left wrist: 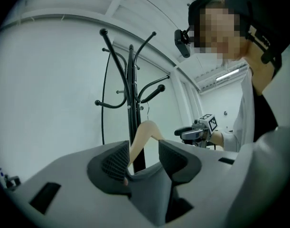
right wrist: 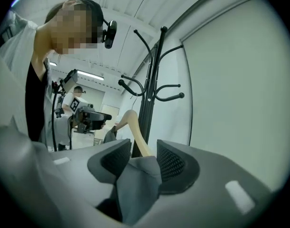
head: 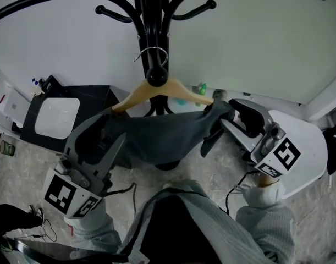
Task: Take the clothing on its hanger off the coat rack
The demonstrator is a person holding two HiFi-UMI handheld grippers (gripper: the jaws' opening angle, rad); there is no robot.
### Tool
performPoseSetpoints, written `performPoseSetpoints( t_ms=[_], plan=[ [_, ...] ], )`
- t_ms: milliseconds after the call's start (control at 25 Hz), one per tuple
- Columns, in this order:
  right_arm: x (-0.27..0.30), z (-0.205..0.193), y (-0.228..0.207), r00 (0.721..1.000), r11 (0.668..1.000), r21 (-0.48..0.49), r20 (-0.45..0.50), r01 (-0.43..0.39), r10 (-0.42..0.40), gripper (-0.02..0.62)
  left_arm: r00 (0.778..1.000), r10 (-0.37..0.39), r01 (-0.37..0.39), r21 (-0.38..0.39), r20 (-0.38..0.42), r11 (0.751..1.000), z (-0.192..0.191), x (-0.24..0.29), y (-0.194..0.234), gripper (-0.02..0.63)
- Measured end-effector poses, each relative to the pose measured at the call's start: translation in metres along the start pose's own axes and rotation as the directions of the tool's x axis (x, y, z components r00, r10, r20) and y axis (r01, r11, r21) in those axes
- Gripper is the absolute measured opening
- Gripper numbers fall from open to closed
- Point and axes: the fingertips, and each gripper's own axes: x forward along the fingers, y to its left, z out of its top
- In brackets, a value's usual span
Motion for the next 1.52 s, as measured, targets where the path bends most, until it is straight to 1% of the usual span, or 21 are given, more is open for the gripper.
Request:
performPoseSetpoints(
  t_ms=[40, 80, 160, 240, 280, 320, 400, 440, 520, 600, 720, 800, 880, 920, 960, 1040, 1120, 1200, 1320, 1400, 1520],
  plan=[
    [0.001, 0.004, 0.0, 0.999, 0.999, -0.019, -0.016, -0.036, 0.036, 0.154, 1.0, 0.006, -0.006, 0.03, -0.011, 1.0, 0.004, -0.003, 0.007, 0.184],
    [0.003, 0.008, 0.0, 0.997, 0.997, -0.036, -0.03, -0.071, 0.07, 0.186, 1.0, 0.012, -0.01, 0.064, -0.022, 0.998, 0.009, -0.005, 0.013, 0.191],
    [0.007, 0.02, 0.0, 0.989, 0.989, -0.054, -0.05, -0.141, 0.138, 0.195, 0.999, 0.002, 0.005, 0.135, -0.052, 0.991, 0.017, -0.006, 0.024, 0.206],
    [0.017, 0.032, -0.001, 0.975, 0.975, -0.049, -0.063, -0.216, 0.213, 0.201, 0.992, -0.058, 0.078, 0.184, -0.113, 0.98, 0.017, 0.001, 0.028, 0.207],
    [0.024, 0.035, 0.0, 0.965, 0.966, -0.047, -0.076, -0.255, 0.251, 0.209, 0.982, -0.104, 0.135, 0.198, -0.16, 0.971, 0.013, 0.008, 0.027, 0.206],
    [0.032, 0.037, 0.0, 0.953, 0.955, -0.043, -0.096, -0.293, 0.288, 0.209, 0.965, -0.154, 0.198, 0.204, -0.212, 0.959, 0.007, 0.016, 0.025, 0.206],
    [0.049, 0.035, 0.002, 0.923, 0.931, -0.026, -0.146, -0.363, 0.355, 0.216, 0.919, -0.245, 0.313, 0.194, -0.309, 0.93, -0.01, 0.031, 0.02, 0.206],
    [0.058, 0.031, 0.004, 0.905, 0.918, -0.01, -0.174, -0.395, 0.388, 0.216, 0.894, -0.281, 0.36, 0.184, -0.35, 0.915, -0.018, 0.037, 0.017, 0.207],
    [0.073, 0.022, 0.008, 0.859, 0.888, 0.029, -0.239, -0.459, 0.452, 0.216, 0.848, -0.334, 0.431, 0.168, -0.412, 0.887, -0.031, 0.045, 0.011, 0.206],
    [0.083, 0.011, 0.013, 0.806, 0.856, 0.062, -0.308, -0.513, 0.505, 0.216, 0.814, -0.362, 0.475, 0.162, -0.455, 0.865, -0.041, 0.05, 0.01, 0.206],
    [0.092, -0.006, 0.022, 0.727, 0.813, 0.09, -0.399, -0.575, 0.559, 0.215, 0.766, -0.399, 0.528, 0.14, -0.503, 0.838, -0.055, 0.053, 0.01, 0.204],
    [0.094, -0.014, 0.028, 0.686, 0.791, 0.102, -0.44, -0.603, 0.579, 0.21, 0.738, -0.435, 0.559, 0.108, -0.516, 0.822, -0.061, 0.054, 0.01, 0.204],
    [0.097, -0.02, 0.032, 0.657, 0.776, 0.101, -0.471, -0.622, 0.588, 0.164, 0.709, -0.477, 0.59, 0.067, -0.519, 0.805, -0.067, 0.054, 0.01, 0.201],
    [0.098, -0.022, 0.033, 0.651, 0.774, 0.098, -0.481, -0.626, 0.588, 0.138, 0.696, -0.496, 0.603, 0.048, -0.52, 0.796, -0.07, 0.054, 0.009, 0.184],
    [0.1, -0.023, 0.034, 0.65, 0.774, 0.095, -0.484, -0.626, 0.586, 0.107, 0.683, -0.511, 0.615, 0.034, -0.521, 0.787, -0.072, 0.054, 0.009, 0.151],
    [0.103, -0.024, 0.034, 0.654, 0.773, 0.091, -0.477, -0.628, 0.587, 0.052, 0.665, -0.536, 0.634, 0.014, -0.519, 0.773, -0.076, 0.054, 0.008, 0.056],
    [0.102, -0.023, 0.035, 0.654, 0.767, 0.105, -0.458, -0.632, 0.602, 0.044, 0.65, -0.56, 0.647, -0.013, -0.514, 0.762, -0.076, 0.054, 0.007, 0.048],
    [0.1, -0.022, 0.036, 0.654, 0.77, 0.143, -0.446, -0.622, 0.611, 0.044, 0.638, -0.577, 0.657, -0.03, -0.511, 0.753, -0.072, 0.054, 0.005, 0.043],
    [0.097, -0.021, 0.038, 0.651, 0.774, 0.171, -0.451, -0.609, 0.611, 0.044, 0.634, -0.582, 0.664, -0.026, -0.509, 0.747, -0.071, 0.055, 0.003, 0.041],
    [0.097, -0.022, 0.038, 0.647, 0.776, 0.174, -0.459, -0.607, 0.609, 0.043, 0.63, -0.589, 0.664, -0.042, -0.506, 0.747, -0.071, 0.054, 0.002, 0.04],
    [0.099, -0.022, 0.035, 0.658, 0.789, 0.188, -0.459, -0.585, 0.597, 0.041, 0.63, -0.593, 0.658, -0.06, -0.503, 0.75, -0.073, 0.055, 0.003, 0.04]
  ],
)
